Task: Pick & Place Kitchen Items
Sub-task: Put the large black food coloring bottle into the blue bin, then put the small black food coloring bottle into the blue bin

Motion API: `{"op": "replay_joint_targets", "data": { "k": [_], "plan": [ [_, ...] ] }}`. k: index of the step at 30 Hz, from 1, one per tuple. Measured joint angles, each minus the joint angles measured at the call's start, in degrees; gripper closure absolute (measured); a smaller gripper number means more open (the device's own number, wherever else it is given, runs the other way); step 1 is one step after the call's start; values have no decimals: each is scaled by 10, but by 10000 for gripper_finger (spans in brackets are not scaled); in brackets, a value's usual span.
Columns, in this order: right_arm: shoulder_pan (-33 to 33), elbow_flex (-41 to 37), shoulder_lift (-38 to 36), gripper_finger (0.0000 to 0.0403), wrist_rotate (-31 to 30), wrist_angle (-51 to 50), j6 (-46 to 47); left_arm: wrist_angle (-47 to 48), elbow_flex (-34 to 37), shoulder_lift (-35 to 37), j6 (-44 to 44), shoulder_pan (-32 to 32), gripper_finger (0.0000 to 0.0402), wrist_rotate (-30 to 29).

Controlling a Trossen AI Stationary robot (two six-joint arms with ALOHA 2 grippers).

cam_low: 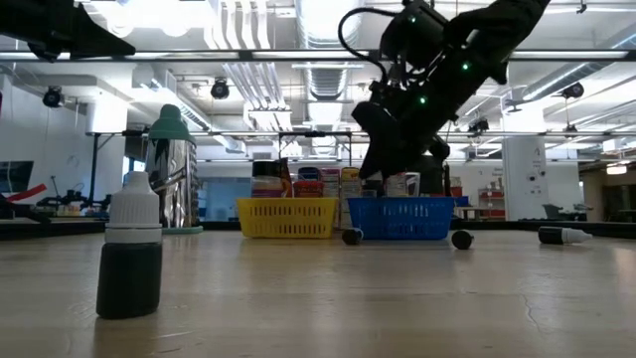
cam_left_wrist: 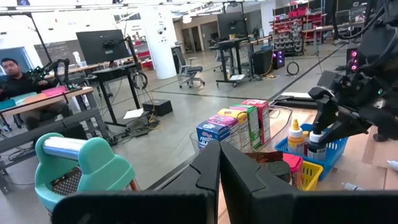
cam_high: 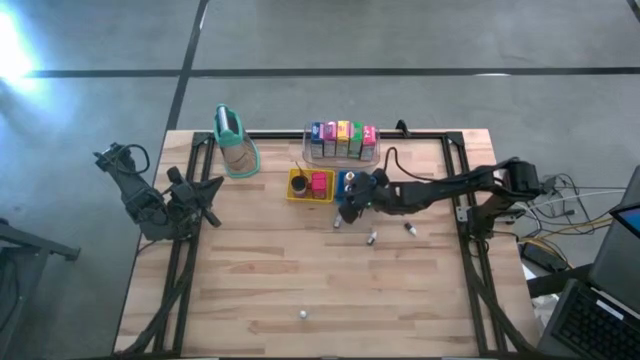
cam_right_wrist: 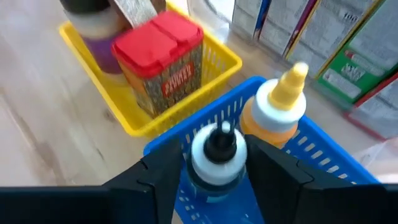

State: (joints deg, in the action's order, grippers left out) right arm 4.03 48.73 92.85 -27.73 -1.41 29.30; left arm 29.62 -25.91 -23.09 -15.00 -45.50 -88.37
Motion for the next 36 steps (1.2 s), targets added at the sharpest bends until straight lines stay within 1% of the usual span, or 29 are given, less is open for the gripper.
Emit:
{"op": "replay_joint_targets", "data": {
  "k": [6, 10, 15, 20, 25, 29, 33, 36],
  "plan": [
    [0, 5, -19, 207, 0, -1, -8, 0, 0, 0, 0, 0, 387, 0],
    [-5, 5, -40, 200, -2, -18, -13, 0, 0, 0, 0, 0, 387, 0],
    [-31, 5, -84, 214, -2, -40, -26, 0, 0, 0, 0, 0, 387, 0],
    [-76, 5, -136, 237, -3, -97, -16, 0, 0, 0, 0, 0, 387, 0],
    [-137, 5, -175, 260, -13, -177, 40, 0, 0, 0, 0, 0, 387, 0],
    [-192, 5, -194, 280, -24, -271, 105, 0, 0, 0, 0, 0, 387, 0],
    [-248, 5, -202, 298, -23, -419, 233, 0, 0, 0, 0, 0, 387, 0],
    [-292, 3, -201, 304, -1, -544, 365, 0, 0, 0, 0, 0, 387, 0]
  ]
}}
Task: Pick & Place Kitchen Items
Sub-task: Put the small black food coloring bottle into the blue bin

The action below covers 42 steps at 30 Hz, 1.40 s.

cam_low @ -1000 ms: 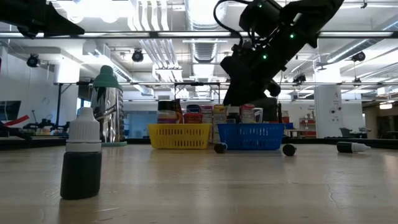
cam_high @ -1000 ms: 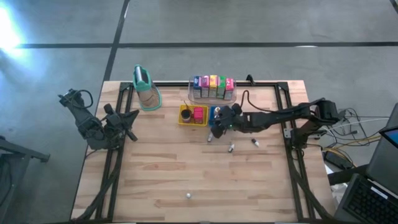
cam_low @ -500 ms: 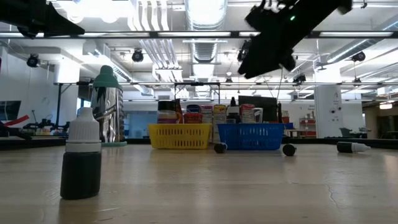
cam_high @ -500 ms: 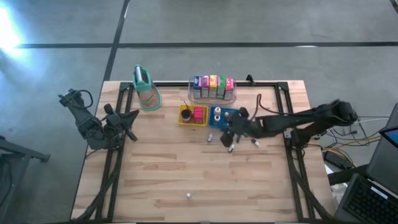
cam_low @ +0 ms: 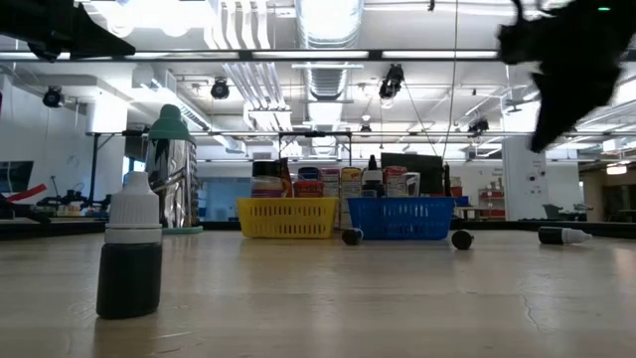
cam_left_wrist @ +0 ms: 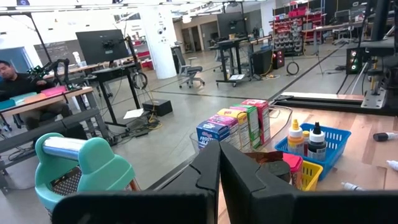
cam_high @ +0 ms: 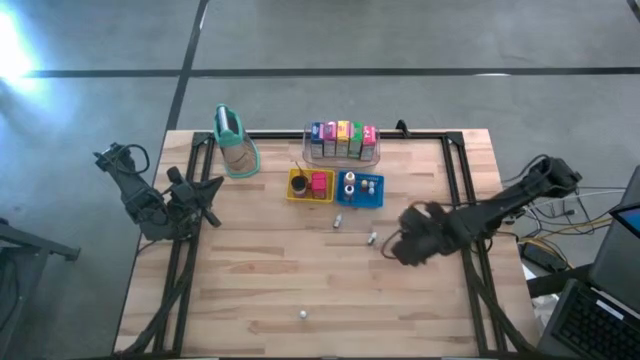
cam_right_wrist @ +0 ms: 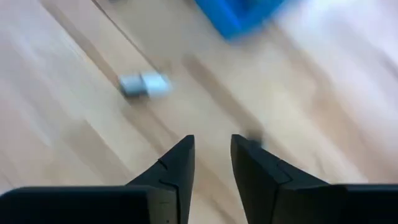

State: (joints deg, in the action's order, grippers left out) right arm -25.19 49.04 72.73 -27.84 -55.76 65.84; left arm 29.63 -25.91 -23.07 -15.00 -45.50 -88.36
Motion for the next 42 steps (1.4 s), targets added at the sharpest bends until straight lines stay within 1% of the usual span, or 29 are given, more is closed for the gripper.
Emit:
{"op": "replay_joint_targets", "data": {
  "k": [2, 5, 10, 14, 17, 23, 28, 30, 32, 36, 38, 40, 42],
  "plan": [
    [-28, -5, 1, 303, 15, -48, 68, 0, 0, 0, 0, 0, 387, 0],
    [-63, -14, 1, 292, 27, -53, 120, 0, 0, 0, 0, 0, 387, 0],
    [-102, -32, 1, 271, 57, -54, 166, 0, 0, 0, 0, 0, 387, 0],
    [-119, -43, 1, 259, 58, -53, 194, 0, 0, 0, 0, 0, 387, 0],
    [-128, -47, 1, 254, 60, -53, 198, 0, 0, 0, 0, 0, 387, 0],
    [-147, -53, 1, 267, 122, -53, 230, 0, 0, 0, 0, 0, 387, 0],
    [-175, -55, 1, 284, 132, -45, 273, 0, 0, 0, 0, 0, 387, 0],
    [-188, -55, 1, 289, 127, -26, 284, 0, 0, 0, 0, 0, 387, 0],
    [-205, -55, 1, 293, 107, 1, 287, 0, 0, 0, 0, 0, 387, 0],
    [-240, -55, 1, 301, 55, 69, 288, 0, 0, 0, 0, 0, 387, 0],
    [-257, -55, 2, 305, 19, 102, 289, 0, 0, 0, 0, 0, 387, 0],
    [-267, -55, 10, 309, -16, 138, 273, 0, 0, 0, 0, 0, 387, 0],
    [-271, -55, 22, 313, -34, 168, 253, 0, 0, 0, 0, 0, 387, 0]
  ]
}}
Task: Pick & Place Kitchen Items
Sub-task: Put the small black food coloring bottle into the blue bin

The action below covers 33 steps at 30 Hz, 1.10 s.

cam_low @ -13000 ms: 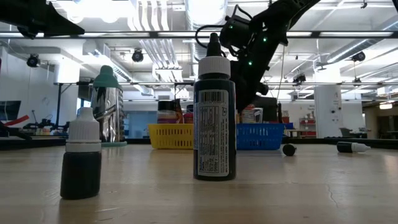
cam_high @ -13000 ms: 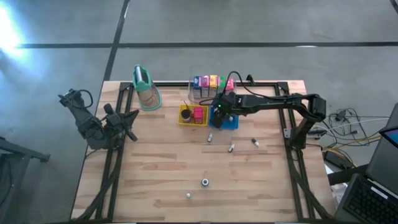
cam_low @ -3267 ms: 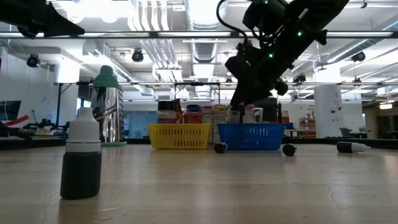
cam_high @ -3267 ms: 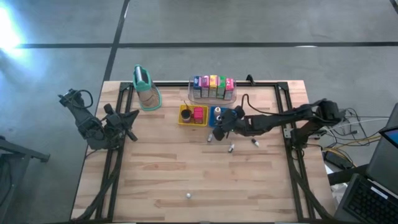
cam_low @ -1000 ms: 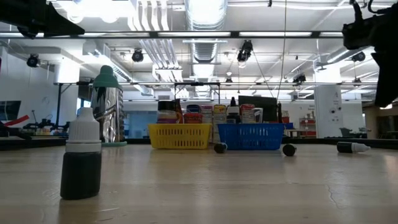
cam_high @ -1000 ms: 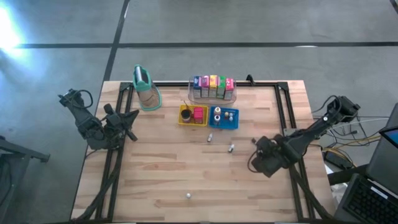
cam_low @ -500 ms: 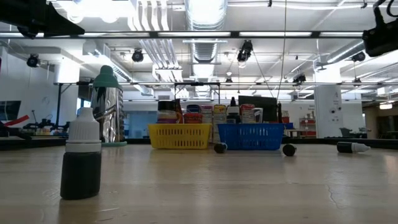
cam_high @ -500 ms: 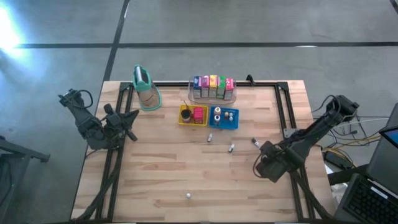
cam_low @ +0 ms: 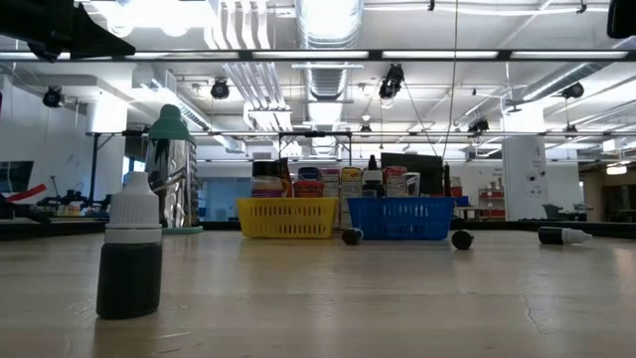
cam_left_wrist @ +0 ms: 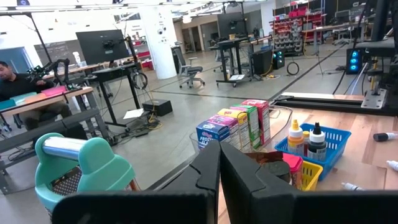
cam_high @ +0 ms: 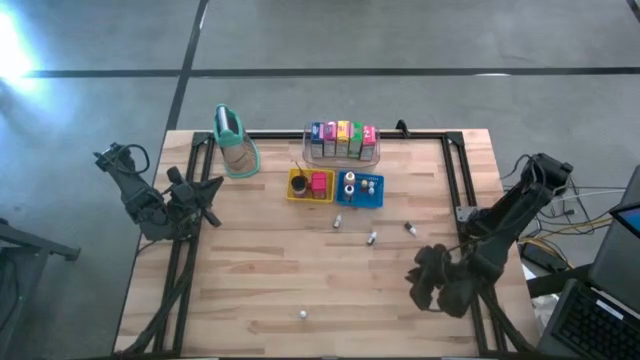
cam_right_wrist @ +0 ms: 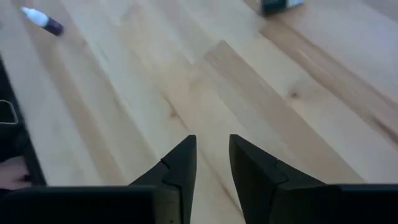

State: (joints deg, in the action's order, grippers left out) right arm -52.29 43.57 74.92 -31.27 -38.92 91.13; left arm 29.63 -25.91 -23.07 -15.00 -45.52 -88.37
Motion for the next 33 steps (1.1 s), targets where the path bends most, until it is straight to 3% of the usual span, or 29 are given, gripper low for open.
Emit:
{"op": "replay_joint_targets", "data": {
  "k": [4, 11, 18, 24, 33],
  "plan": [
    [1, 3, 41, 323, 1, 18, -6, 0, 0, 0, 0, 0, 387, 0],
    [-21, 36, 104, 343, 60, 15, 40, 0, 0, 0, 0, 0, 387, 0],
    [-58, 101, 141, 357, 107, -103, 135, 0, 0, 0, 0, 0, 387, 0],
    [-71, 158, 161, 370, 109, -241, 182, 0, 0, 0, 0, 0, 388, 0],
    [-67, 167, 158, 375, 76, -255, 172, 0, 0, 0, 0, 0, 387, 0]
  ]
}}
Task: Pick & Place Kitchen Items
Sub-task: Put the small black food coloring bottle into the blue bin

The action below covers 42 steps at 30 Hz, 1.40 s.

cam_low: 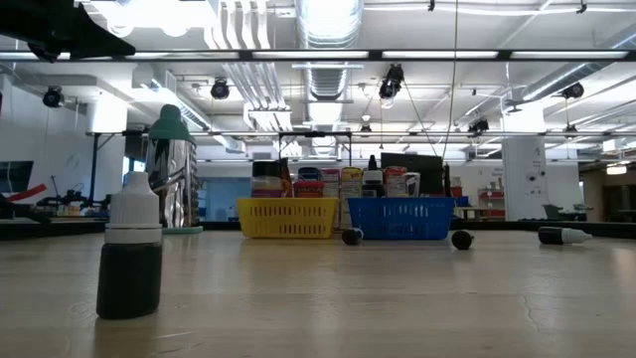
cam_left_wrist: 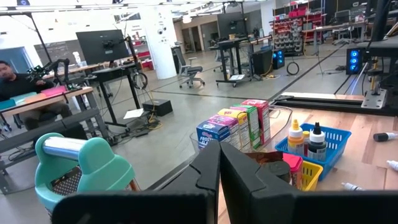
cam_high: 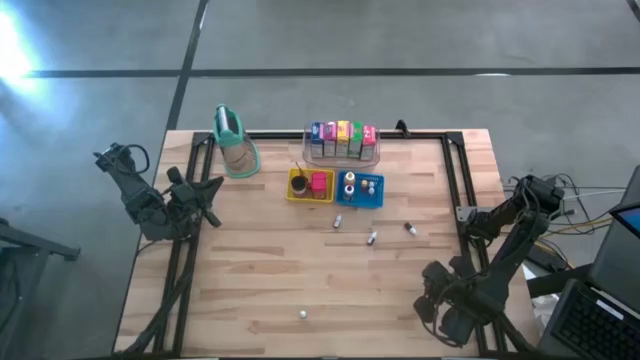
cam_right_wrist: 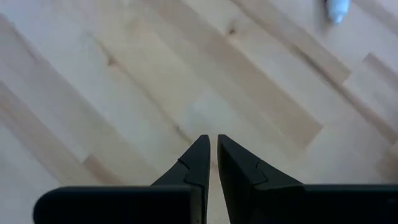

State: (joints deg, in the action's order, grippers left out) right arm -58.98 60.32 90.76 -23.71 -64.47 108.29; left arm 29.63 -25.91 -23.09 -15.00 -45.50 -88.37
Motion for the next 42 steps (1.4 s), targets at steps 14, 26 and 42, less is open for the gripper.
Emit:
{"op": "replay_joint_targets", "data": {
  "k": [14, 26, 42],
  "plan": [
    [17, -31, 0, 341, -50, 2, -5, 0, 0, 0, 0, 0, 387, 0],
    [32, -79, 0, 304, -43, 18, 50, 0, 0, 0, 0, 0, 387, 0],
    [35, -145, 1, 255, -38, 151, 21, 0, 0, 0, 0, 0, 387, 0]
  ]
}}
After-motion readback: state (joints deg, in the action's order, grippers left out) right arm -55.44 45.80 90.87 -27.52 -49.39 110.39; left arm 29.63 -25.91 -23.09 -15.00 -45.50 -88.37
